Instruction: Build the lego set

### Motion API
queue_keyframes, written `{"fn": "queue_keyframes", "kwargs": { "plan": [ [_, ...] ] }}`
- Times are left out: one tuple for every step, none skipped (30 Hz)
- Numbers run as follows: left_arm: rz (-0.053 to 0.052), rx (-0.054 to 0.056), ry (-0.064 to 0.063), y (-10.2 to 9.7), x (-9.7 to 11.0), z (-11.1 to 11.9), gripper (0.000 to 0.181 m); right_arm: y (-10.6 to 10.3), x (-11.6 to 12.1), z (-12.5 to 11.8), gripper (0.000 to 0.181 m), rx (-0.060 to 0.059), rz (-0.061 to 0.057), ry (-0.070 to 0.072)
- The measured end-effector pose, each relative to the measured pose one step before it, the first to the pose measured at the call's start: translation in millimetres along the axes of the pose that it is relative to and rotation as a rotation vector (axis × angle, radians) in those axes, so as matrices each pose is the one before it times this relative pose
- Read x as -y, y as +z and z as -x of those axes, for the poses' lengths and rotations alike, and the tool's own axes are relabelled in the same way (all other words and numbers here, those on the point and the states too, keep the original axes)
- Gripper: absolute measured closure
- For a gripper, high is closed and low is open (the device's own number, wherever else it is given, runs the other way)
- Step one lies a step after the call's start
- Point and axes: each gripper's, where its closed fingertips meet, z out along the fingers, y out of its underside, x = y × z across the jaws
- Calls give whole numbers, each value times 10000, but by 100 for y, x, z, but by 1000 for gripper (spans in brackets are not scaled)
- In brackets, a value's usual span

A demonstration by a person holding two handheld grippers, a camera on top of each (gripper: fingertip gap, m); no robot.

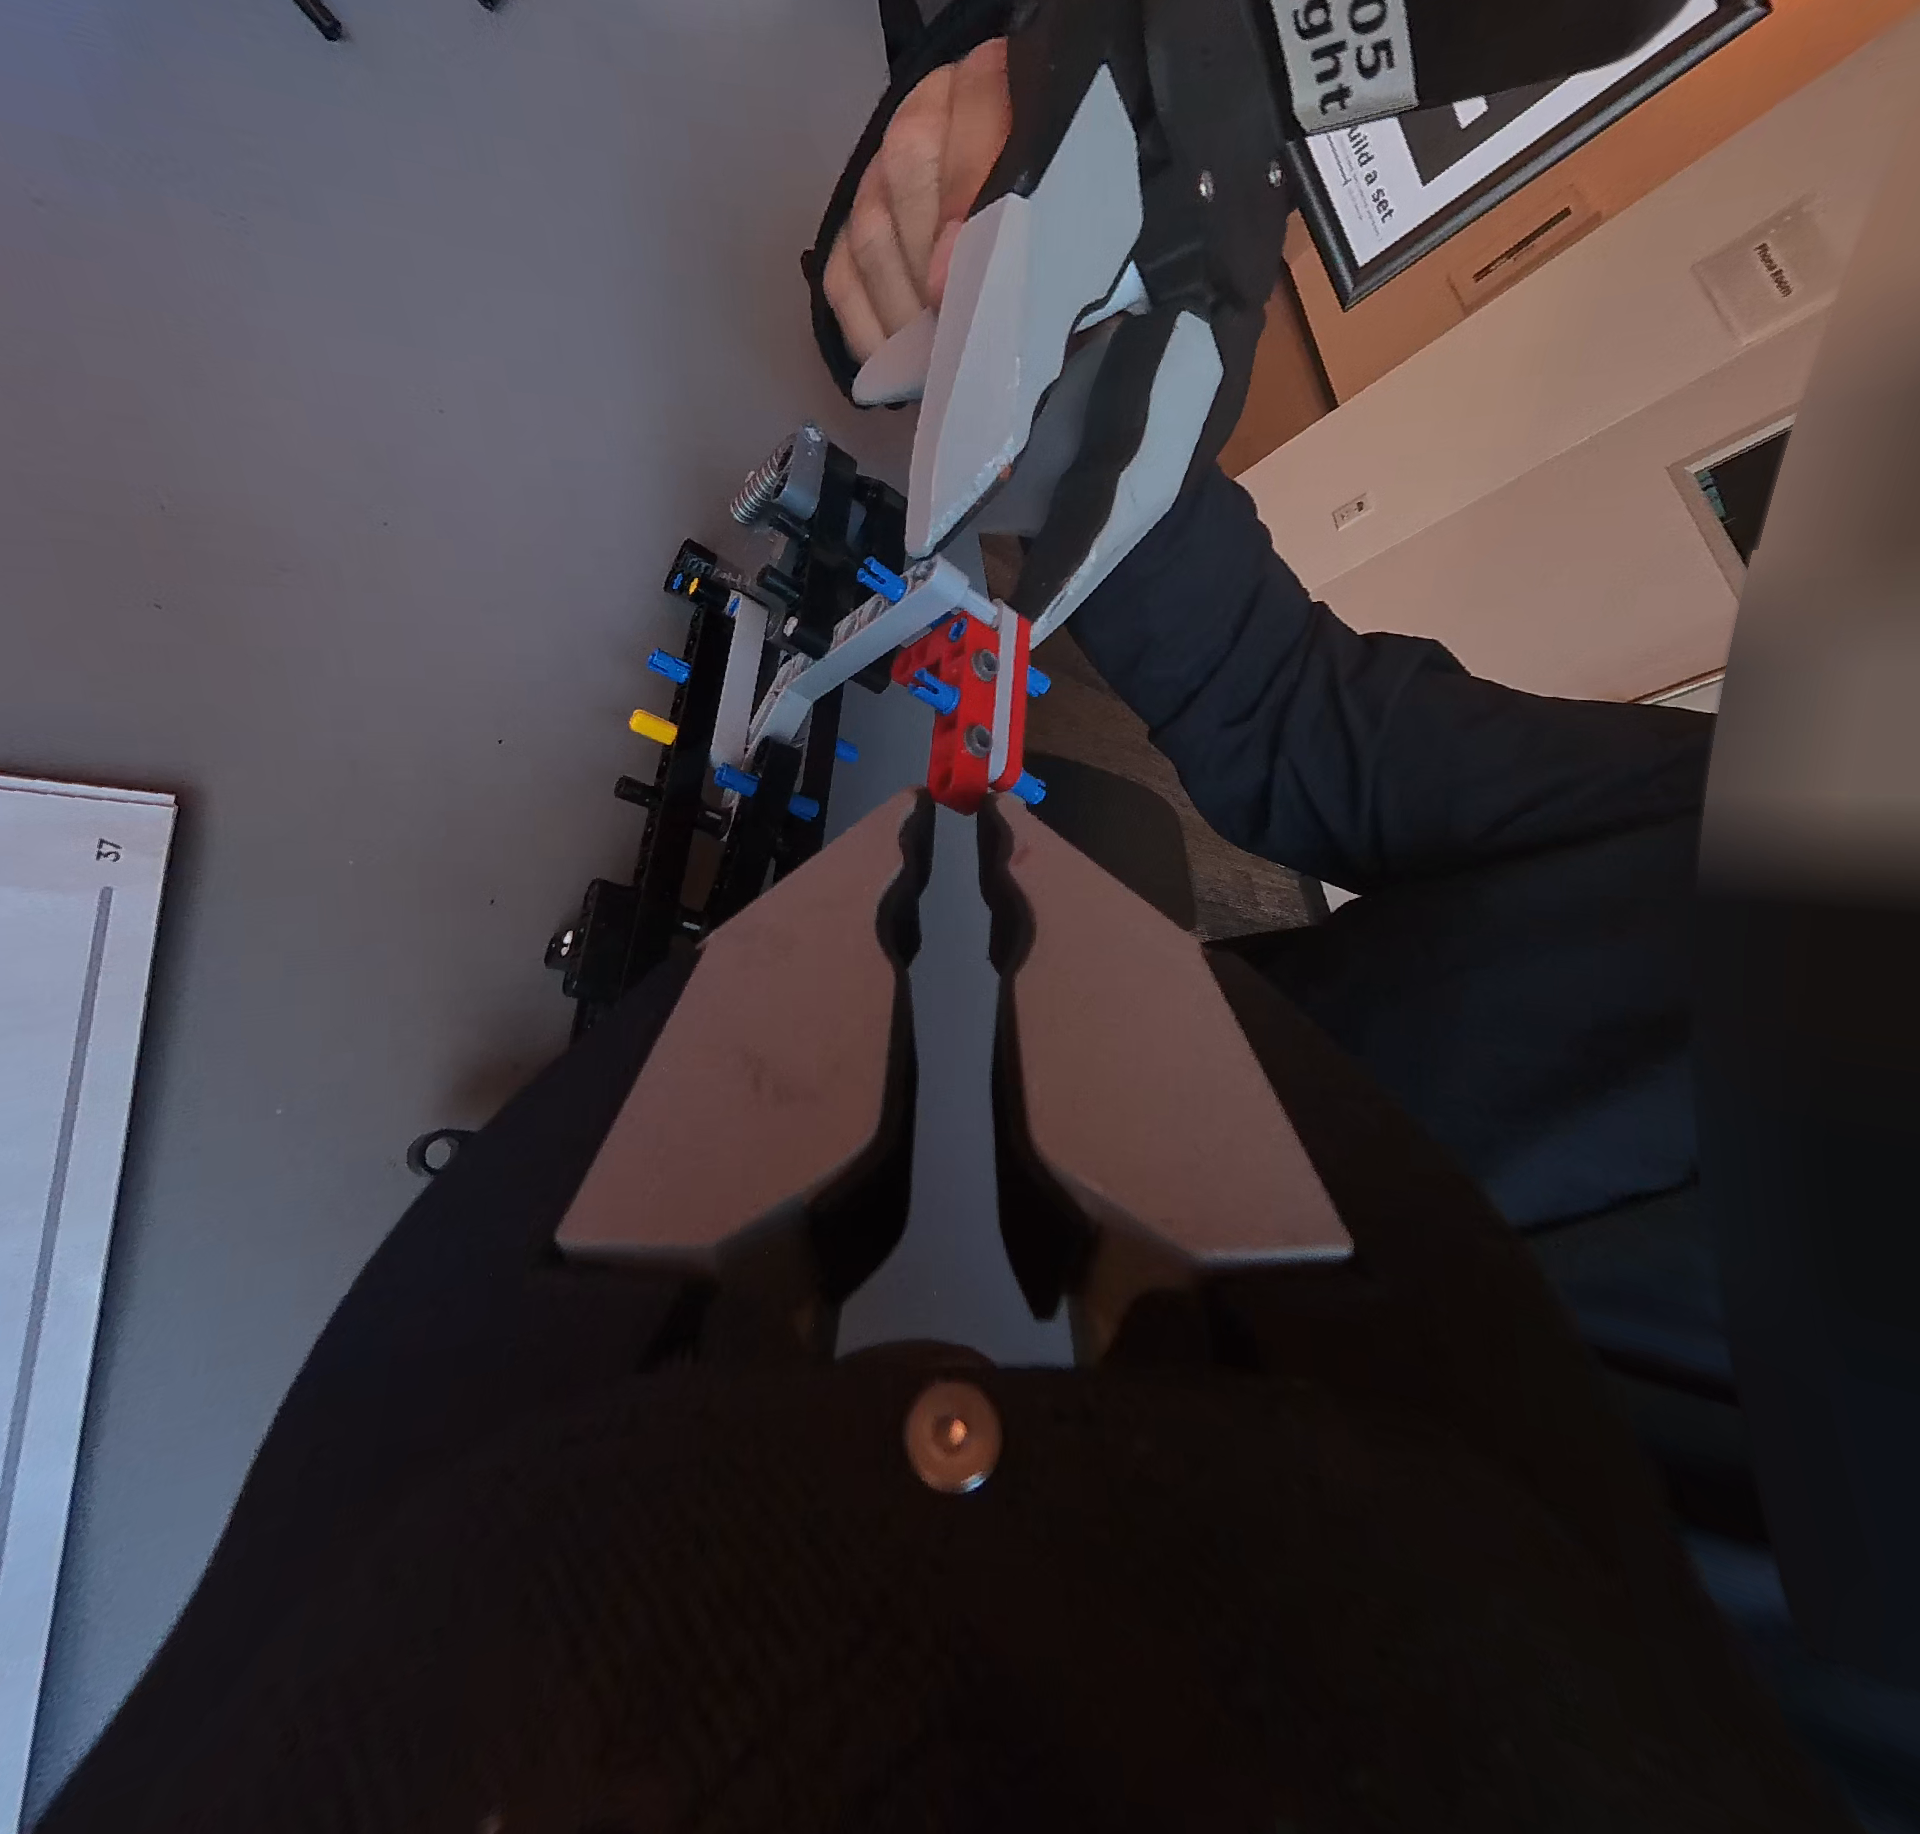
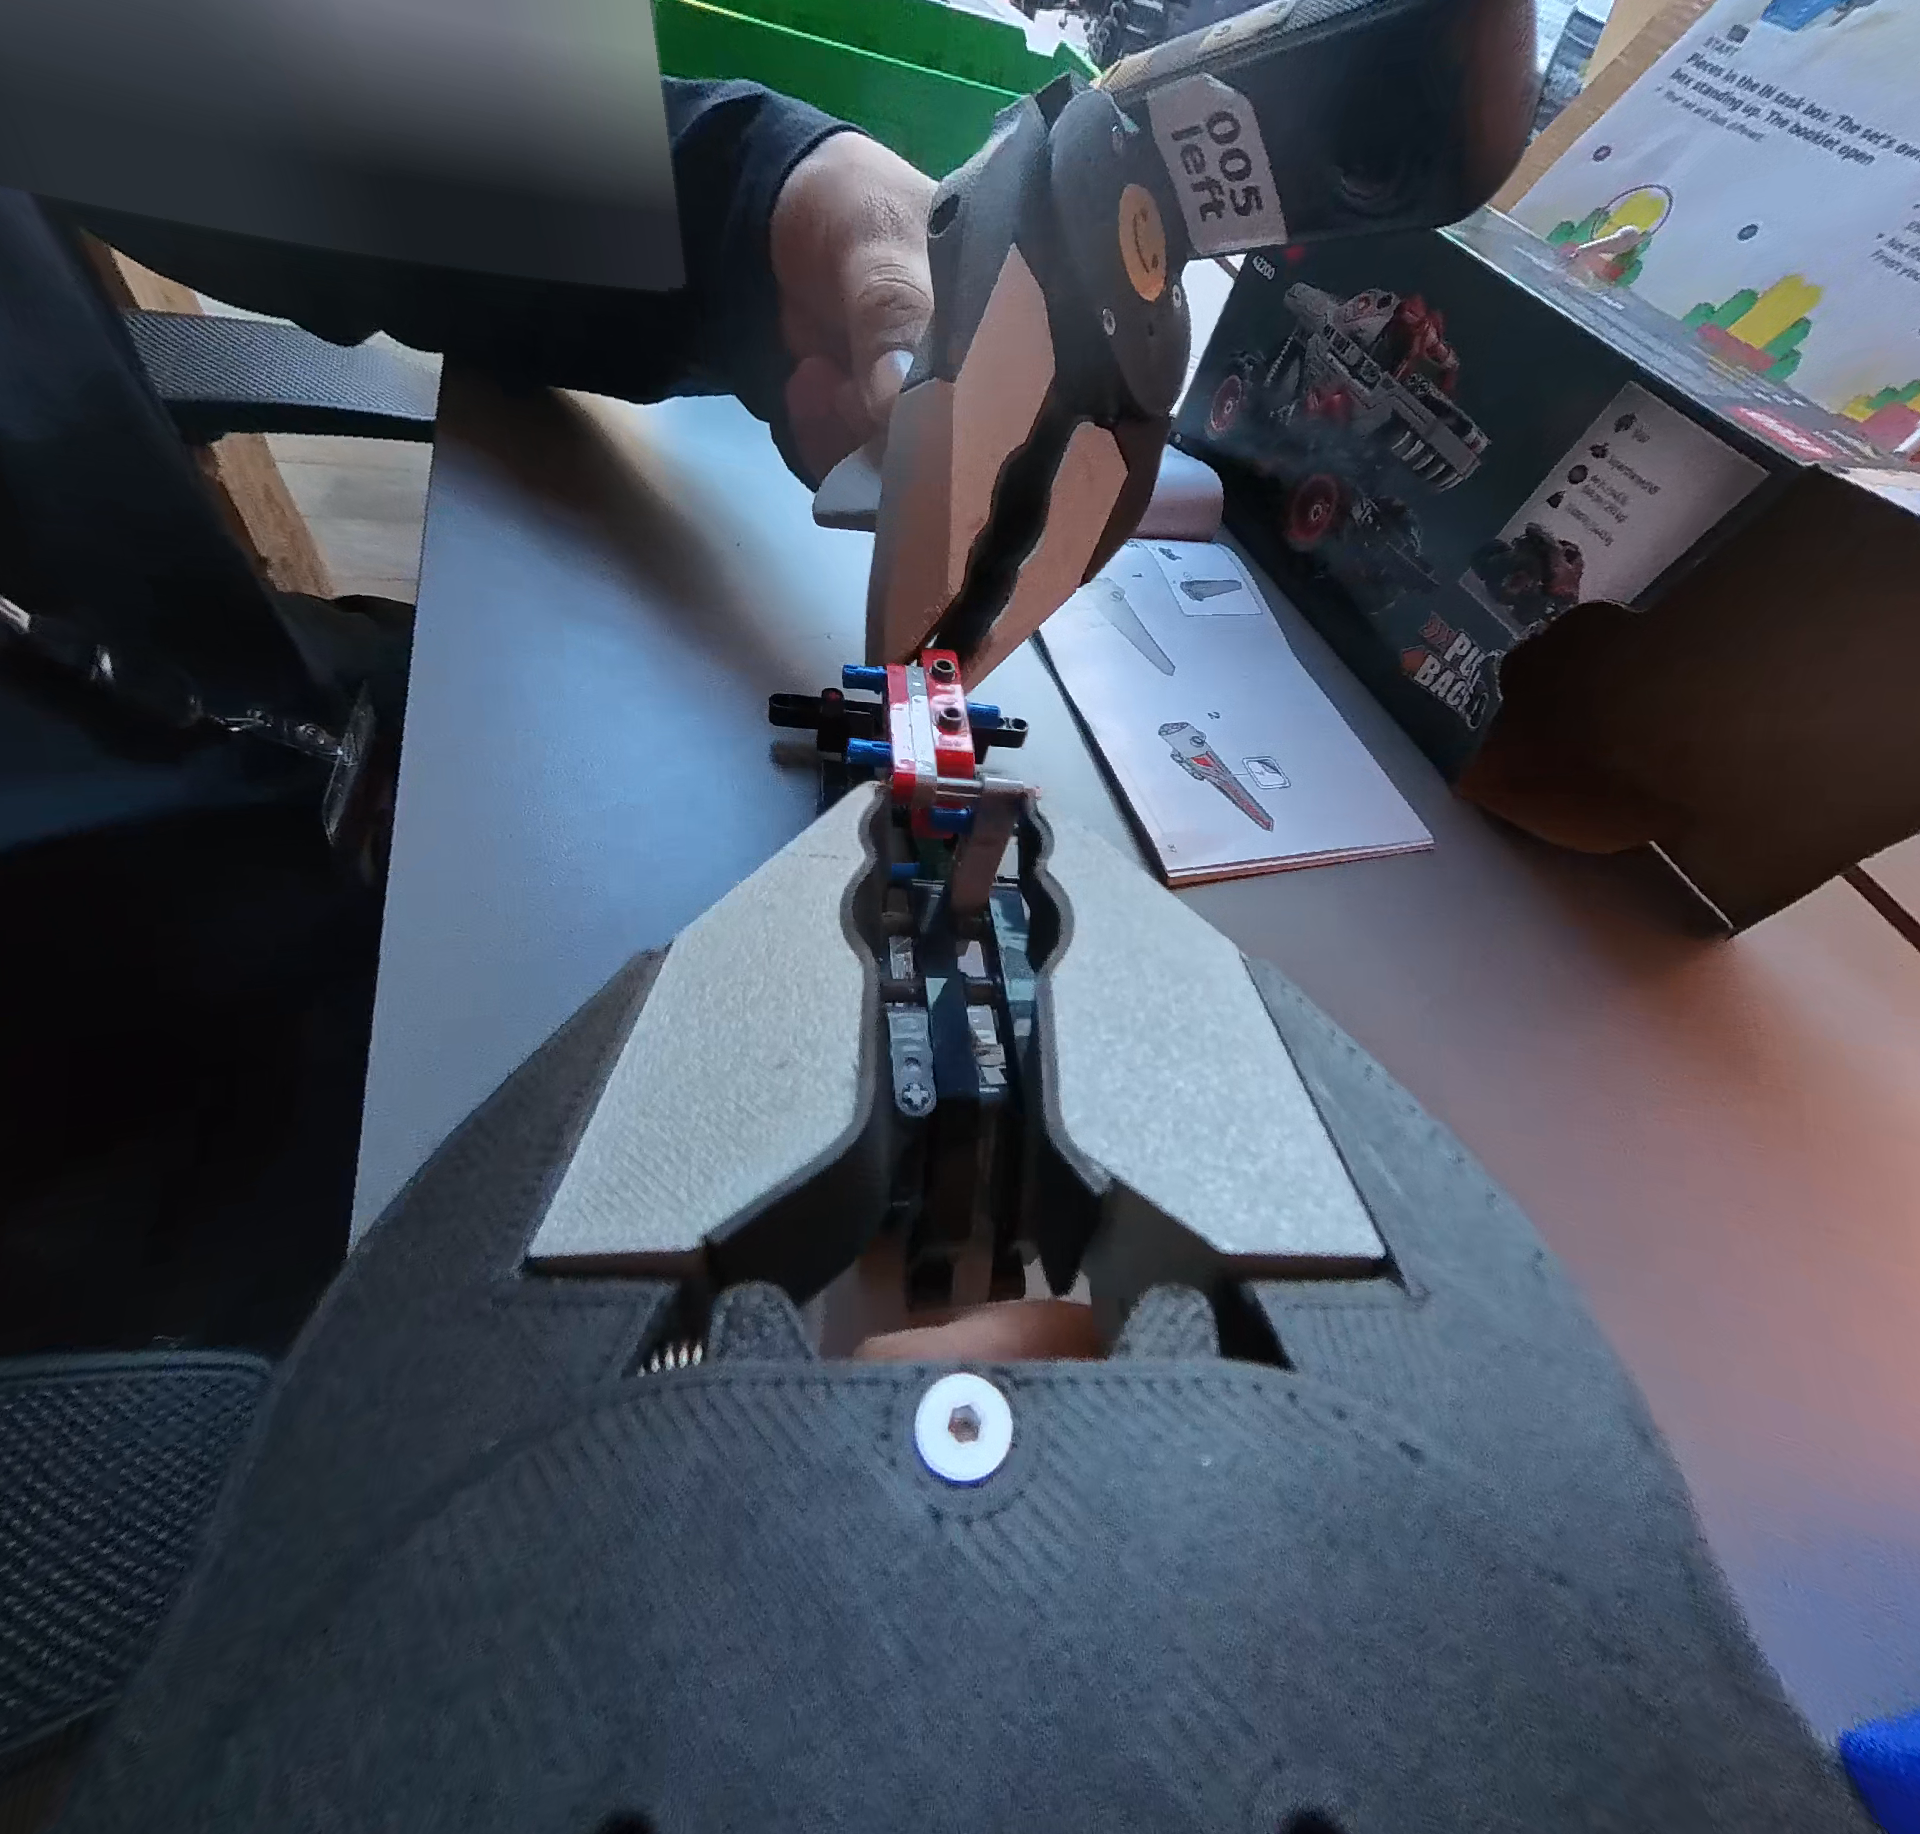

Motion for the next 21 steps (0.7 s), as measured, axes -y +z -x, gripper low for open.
{"fn": "queue_keyframes", "kwargs": {
  "plan": [
    [8, 14, 5, -19, -6, 20, 176, 23, -4, 0, 160, -32, 45, -34],
    [-3, 12, -2, -16, 2, 23, 176, 9, 7, -3, 160, -25, 38, -30],
    [-14, 14, 3, -13, 23, 22, 176, 5, -13, -18, 161, -33, 35, -36],
    [6, -2, 0, -3, -1, 3, 176, 9, -9, 0, 161, -30, 27, -39],
    [-7, 9, 5, -14, 13, 0, 176, 2, -4, 1, 161, -25, 11, -50],
    [-22, 20, 0, -9, 49, 28, 176, -5, -4, -20, 162, -28, 1, -27],
    [-8, 0, 3, -19, 29, 2, 176, 2, -16, -27, 162, -11, -12, 27],
    [-4, 13, 1, -12, 25, 15, 176, -8, -4, -7, 162, -3, -24, 27],
    [-13, 20, 4, -4, 24, 29, 176, 7, -3, -27, 162, -24, -20, -13],
    [-6, -1, -5, -12, 15, 9, 176, 3, -11, -14, 162, -21, -23, -11],
    [-9, 14, -6, 1, 27, 32, 176, -1, -12, -23, 163, -13, -19, -5],
    [-26, 18, -10, -22, 54, 57, 176, 1, -12, -46, 163, -30, -9, -7],
    [-10, 6, -9, -24, 32, 37, 176, 5, -3, -47, 163, -30, -15, -7],
    [-18, 24, -9, -38, 34, 64, 176, 20, -1, -44, 163, -27, -16, 14],
    [-16, 4, -7, -12, 13, 20, 177, 16, -4, -42, 164, -20, -19, 29],
    [-1, 3, -1, 13, -26, 1, 176, 2, -2, -6, 164, -17, -9, -18],
    [-9, 9, -2, 10, 7, 17, 176, -5, 4, 0, 164, -25, 10, -36],
    [6, -7, -2, -4, -8, -11, 177, -3, -7, 0, 163, -29, 11, -33],
    [3, 19, 12, 15, 3, 2, 176, -11, -13, 17, 164, -33, 14, -54],
    [0, 17, 12, -6, 4, -5, 176, -10, -6, -5, 164, -36, 20, -34],
    [6, 13, 11, 14, 0, -6, 176, -16, -12, 10, 164, -26, 11, -17]
  ]
}}
